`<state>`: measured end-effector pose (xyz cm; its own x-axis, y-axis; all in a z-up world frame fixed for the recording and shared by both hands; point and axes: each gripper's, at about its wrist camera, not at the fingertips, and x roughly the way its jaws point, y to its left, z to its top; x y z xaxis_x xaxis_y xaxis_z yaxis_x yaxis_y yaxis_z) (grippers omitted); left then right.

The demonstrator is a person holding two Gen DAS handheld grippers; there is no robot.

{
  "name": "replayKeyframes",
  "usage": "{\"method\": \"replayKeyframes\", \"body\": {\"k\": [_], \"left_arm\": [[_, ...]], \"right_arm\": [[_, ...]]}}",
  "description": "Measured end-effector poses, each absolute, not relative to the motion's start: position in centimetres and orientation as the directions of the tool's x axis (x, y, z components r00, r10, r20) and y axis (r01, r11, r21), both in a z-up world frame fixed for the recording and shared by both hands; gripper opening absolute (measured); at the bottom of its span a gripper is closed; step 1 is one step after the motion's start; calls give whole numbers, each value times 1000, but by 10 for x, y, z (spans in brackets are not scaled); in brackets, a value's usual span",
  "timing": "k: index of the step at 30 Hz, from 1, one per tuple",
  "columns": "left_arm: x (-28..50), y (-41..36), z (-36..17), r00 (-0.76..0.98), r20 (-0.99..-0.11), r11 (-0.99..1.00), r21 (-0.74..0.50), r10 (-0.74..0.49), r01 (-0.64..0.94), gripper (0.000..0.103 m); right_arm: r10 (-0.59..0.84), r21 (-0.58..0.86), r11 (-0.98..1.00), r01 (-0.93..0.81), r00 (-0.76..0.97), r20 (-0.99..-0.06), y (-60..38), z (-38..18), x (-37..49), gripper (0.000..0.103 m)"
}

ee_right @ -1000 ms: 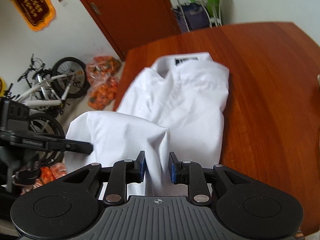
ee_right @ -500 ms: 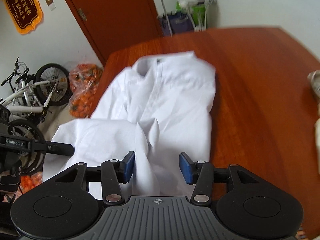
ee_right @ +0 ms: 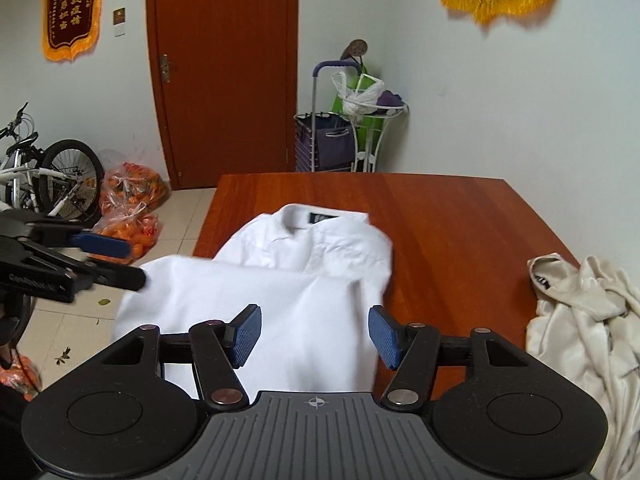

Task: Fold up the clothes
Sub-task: 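Lift and fold the shirt half over toward the collar with both grippers, then open both grippers and press the folded shirt flat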

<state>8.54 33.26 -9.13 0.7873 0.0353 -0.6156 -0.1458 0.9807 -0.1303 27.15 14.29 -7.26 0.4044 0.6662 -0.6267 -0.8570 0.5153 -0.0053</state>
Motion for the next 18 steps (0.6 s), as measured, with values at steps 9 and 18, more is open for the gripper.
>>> {"method": "replayKeyframes", "body": {"k": [9, 18], "left_arm": [[94, 312, -129, 724, -689, 990, -79, 33, -120, 63], [111, 331, -166, 671, -741, 968, -158, 15, -195, 68]], "right_arm": [[608, -15, 535, -844, 398, -687, 151, -120, 256, 62], [610, 66, 554, -830, 350, -711, 149, -162, 277, 68]]}}
